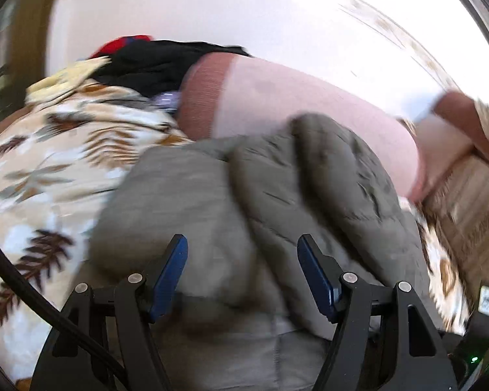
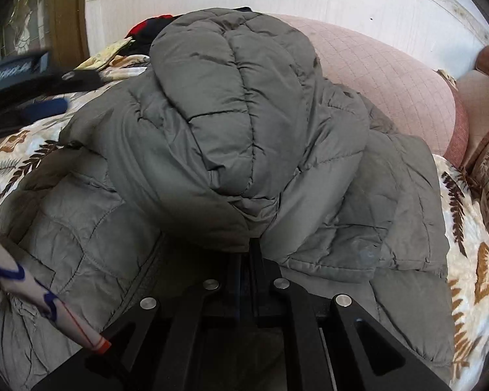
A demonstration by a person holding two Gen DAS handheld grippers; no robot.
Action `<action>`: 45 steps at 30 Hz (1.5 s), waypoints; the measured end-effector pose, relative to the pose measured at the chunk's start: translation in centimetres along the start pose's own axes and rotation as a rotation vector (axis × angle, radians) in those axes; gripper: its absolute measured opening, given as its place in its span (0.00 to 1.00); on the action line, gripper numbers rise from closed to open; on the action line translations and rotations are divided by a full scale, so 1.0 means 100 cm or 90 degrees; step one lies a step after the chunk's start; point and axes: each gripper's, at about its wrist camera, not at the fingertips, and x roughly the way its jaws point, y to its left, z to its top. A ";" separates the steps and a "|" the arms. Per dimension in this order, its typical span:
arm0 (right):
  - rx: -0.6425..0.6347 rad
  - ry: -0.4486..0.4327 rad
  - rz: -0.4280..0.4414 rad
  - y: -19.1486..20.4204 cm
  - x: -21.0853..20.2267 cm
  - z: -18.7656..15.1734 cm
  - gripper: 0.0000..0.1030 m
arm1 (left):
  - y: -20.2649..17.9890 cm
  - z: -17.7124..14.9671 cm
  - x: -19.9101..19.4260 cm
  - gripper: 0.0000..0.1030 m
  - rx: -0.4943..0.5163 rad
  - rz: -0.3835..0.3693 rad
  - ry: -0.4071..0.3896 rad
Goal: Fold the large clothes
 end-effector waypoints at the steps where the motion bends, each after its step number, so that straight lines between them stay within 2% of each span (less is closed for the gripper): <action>1: 0.004 -0.001 0.006 -0.002 -0.001 -0.001 0.04 | -0.008 -0.003 0.010 0.67 0.022 0.003 0.010; 2: 0.006 -0.002 0.009 -0.004 -0.002 -0.002 0.04 | -0.013 -0.006 0.018 0.67 0.036 0.009 0.021; 4: 0.002 -0.009 0.006 -0.005 -0.006 -0.005 0.05 | -0.019 -0.012 0.041 0.70 0.066 0.050 0.065; 8: -0.003 -0.005 0.009 -0.011 -0.020 -0.008 0.16 | -0.024 -0.015 0.053 0.72 0.112 0.088 0.079; 11: -0.002 -0.024 0.014 -0.022 -0.046 -0.004 0.16 | -0.021 -0.017 0.052 0.72 0.107 0.083 0.080; 14: 0.023 -0.074 0.023 -0.040 -0.076 0.012 0.17 | -0.018 -0.018 0.053 0.72 0.110 0.083 0.079; 16: 0.056 -0.111 0.016 -0.056 -0.088 0.031 0.26 | -0.019 -0.018 0.053 0.72 0.113 0.086 0.077; 21: 0.109 -0.119 0.023 -0.073 -0.052 0.077 0.28 | -0.018 -0.019 0.054 0.72 0.114 0.085 0.075; 23: 0.143 -0.081 0.015 -0.083 -0.022 0.079 0.28 | -0.019 -0.020 0.053 0.72 0.114 0.085 0.075; 26: 0.181 -0.002 0.005 -0.097 0.023 0.063 0.28 | -0.017 -0.020 0.055 0.76 0.113 0.089 0.076; 27: 0.180 0.002 0.011 -0.099 0.031 0.056 0.28 | -0.016 -0.021 0.056 0.77 0.112 0.089 0.077; 30: 0.192 0.000 0.021 -0.105 0.033 0.051 0.28 | -0.018 -0.022 0.058 0.77 0.119 0.096 0.076; 33: 0.191 0.003 0.006 -0.107 0.017 0.066 0.29 | -0.016 -0.021 0.058 0.77 0.114 0.096 0.076; 36: 0.163 -0.060 0.005 -0.098 -0.014 0.084 0.29 | -0.016 -0.021 0.058 0.77 0.113 0.097 0.075; 38: 0.136 -0.097 0.024 -0.083 -0.030 0.096 0.29 | -0.016 -0.021 0.059 0.77 0.114 0.099 0.073; 40: 0.110 -0.110 0.045 -0.070 -0.034 0.105 0.29 | -0.015 -0.021 0.058 0.77 0.113 0.098 0.072; 43: 0.063 -0.090 0.050 -0.049 -0.017 0.116 0.29 | -0.015 -0.022 0.058 0.77 0.112 0.096 0.072; 45: 0.055 -0.037 0.032 -0.044 0.010 0.114 0.29 | -0.015 -0.021 0.058 0.77 0.112 0.097 0.071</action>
